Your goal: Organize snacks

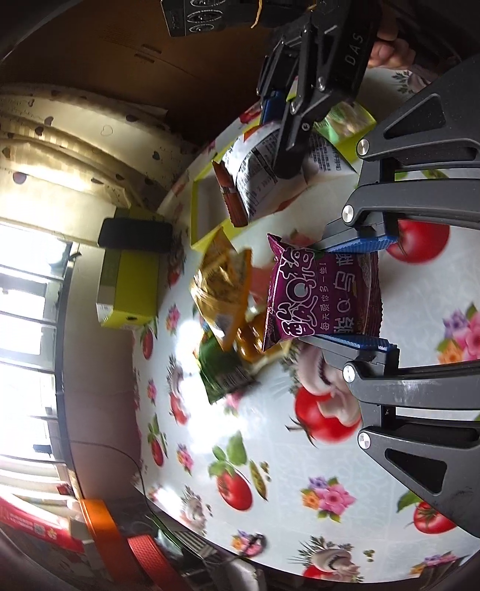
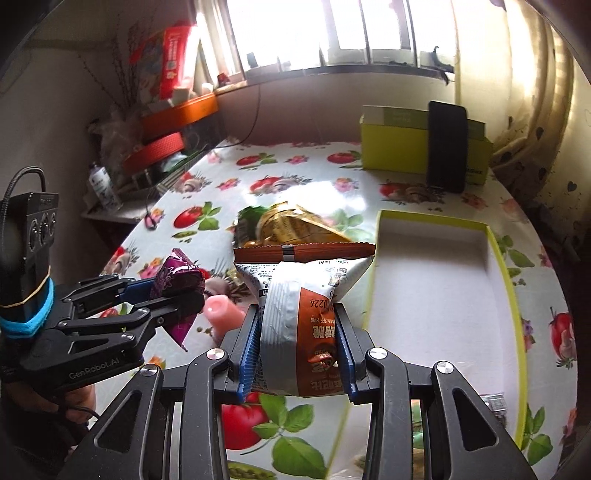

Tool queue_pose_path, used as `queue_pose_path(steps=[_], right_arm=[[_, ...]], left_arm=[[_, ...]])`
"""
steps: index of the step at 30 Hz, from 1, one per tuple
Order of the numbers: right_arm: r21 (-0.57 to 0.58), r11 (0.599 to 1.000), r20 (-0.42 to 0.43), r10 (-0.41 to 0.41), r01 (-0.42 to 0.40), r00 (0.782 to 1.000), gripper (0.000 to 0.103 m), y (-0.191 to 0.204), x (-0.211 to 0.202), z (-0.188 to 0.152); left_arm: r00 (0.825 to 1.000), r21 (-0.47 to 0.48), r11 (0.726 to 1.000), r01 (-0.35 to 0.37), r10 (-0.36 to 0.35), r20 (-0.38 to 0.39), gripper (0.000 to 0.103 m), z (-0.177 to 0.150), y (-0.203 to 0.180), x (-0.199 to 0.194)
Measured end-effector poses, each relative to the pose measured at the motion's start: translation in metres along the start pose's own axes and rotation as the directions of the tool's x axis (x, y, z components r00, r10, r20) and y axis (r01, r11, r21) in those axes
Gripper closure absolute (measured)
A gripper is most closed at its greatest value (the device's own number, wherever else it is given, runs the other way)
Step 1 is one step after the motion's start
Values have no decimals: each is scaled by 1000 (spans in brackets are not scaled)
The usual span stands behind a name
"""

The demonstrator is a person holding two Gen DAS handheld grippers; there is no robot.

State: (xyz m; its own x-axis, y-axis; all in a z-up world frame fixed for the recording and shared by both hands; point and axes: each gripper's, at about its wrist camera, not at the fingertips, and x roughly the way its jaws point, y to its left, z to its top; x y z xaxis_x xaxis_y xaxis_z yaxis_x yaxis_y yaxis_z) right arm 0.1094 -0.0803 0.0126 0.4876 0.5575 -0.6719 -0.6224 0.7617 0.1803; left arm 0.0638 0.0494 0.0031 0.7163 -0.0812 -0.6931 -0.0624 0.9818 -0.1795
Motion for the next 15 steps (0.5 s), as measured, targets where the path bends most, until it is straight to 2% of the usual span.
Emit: queue_pose_path(steps=[15], right_arm=[[44, 998, 30, -42, 41, 999, 69, -28, -17, -3]], left_arm=[[998, 68, 996, 63, -62, -16, 66, 19, -43, 16]])
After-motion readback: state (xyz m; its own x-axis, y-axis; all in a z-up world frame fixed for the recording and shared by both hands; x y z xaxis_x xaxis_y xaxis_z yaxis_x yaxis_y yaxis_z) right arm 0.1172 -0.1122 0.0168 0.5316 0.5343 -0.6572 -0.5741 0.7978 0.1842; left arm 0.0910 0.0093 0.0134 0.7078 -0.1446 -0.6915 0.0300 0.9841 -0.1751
